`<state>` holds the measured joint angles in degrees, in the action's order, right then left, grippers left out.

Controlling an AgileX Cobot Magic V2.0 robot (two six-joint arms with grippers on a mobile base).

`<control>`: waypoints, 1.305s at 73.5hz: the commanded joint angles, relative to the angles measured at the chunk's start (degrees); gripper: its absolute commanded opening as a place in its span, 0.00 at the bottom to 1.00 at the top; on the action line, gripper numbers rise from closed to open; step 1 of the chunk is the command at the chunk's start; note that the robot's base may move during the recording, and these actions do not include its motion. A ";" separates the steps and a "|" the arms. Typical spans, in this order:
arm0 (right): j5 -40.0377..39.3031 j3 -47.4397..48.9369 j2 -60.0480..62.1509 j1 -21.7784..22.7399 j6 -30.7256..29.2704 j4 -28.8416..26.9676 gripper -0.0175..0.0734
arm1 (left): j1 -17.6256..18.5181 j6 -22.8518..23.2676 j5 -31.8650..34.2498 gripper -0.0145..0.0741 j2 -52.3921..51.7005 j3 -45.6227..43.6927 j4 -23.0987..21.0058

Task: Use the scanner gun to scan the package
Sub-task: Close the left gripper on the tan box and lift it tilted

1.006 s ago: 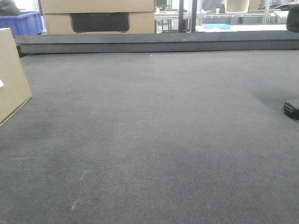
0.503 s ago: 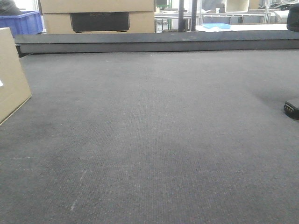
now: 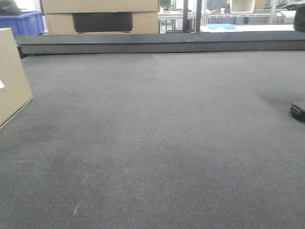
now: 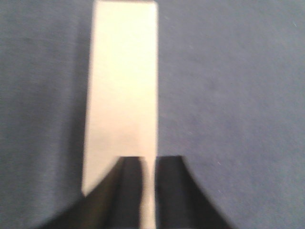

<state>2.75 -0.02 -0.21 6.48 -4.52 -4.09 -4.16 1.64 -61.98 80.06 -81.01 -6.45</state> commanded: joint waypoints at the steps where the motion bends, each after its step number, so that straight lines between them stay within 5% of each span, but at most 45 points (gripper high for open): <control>1: -1.02 0.02 0.21 0.20 0.00 0.47 0.01 | -0.20 -0.61 0.02 0.55 1.22 -0.65 -0.77; 8: -1.02 0.02 0.21 0.20 0.00 0.47 0.01 | -0.20 -0.61 -0.37 0.87 3.36 -0.65 -0.77; 20: -1.02 0.02 0.21 0.20 0.00 0.47 0.01 | -0.20 -0.61 -0.45 0.73 6.53 -0.18 0.11; 66: -1.02 0.02 0.21 0.20 0.00 0.47 0.01 | -0.20 2.00 1.98 0.71 9.18 6.11 3.14; 75: -1.02 0.02 0.21 0.20 0.00 0.47 0.01 | -0.20 1.99 1.77 0.55 9.18 6.11 3.03; 87: -1.02 0.02 0.21 0.20 0.00 0.47 0.01 | -0.20 1.99 0.96 0.05 9.18 5.99 2.77; 96: -1.02 0.02 0.21 0.20 0.00 0.47 0.01 | -0.09 1.99 -1.26 0.04 9.18 4.10 0.60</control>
<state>2.75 -0.02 -0.21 6.48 -4.52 -4.09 -4.29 3.08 -61.58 89.49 -75.31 -3.80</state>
